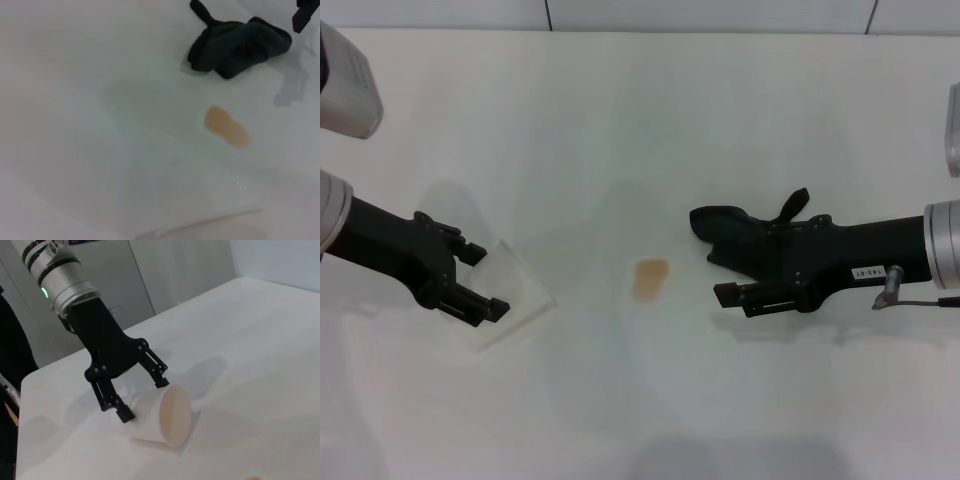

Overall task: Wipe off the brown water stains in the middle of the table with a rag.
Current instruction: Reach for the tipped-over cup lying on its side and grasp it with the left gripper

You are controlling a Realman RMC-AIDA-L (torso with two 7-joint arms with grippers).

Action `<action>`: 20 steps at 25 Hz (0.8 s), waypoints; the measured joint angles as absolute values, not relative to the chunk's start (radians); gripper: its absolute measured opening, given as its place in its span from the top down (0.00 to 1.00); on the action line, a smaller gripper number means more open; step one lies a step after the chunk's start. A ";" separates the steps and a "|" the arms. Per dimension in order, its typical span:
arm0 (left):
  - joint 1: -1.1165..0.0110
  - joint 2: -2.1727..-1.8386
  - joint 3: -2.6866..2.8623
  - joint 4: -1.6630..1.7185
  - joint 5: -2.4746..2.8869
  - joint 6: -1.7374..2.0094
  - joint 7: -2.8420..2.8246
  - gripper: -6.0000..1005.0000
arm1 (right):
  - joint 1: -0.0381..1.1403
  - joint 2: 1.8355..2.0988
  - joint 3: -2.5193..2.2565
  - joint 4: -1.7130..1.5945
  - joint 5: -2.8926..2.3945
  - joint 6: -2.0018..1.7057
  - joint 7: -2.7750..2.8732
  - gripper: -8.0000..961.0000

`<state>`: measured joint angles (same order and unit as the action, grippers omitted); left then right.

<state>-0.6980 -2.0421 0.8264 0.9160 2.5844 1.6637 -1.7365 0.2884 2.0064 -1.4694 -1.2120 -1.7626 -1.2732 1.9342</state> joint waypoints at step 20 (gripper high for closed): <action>-0.687 -2.054 0.827 0.914 2.589 1.650 -1.733 0.22 | 0.288 2.006 -1.469 -1.212 -1.763 -1.274 1.934 0.19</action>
<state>-0.6869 -2.0539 0.8266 0.9137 2.5894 1.6501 -1.7329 0.2884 2.0064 -1.4694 -1.2116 -1.7625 -1.2740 1.9343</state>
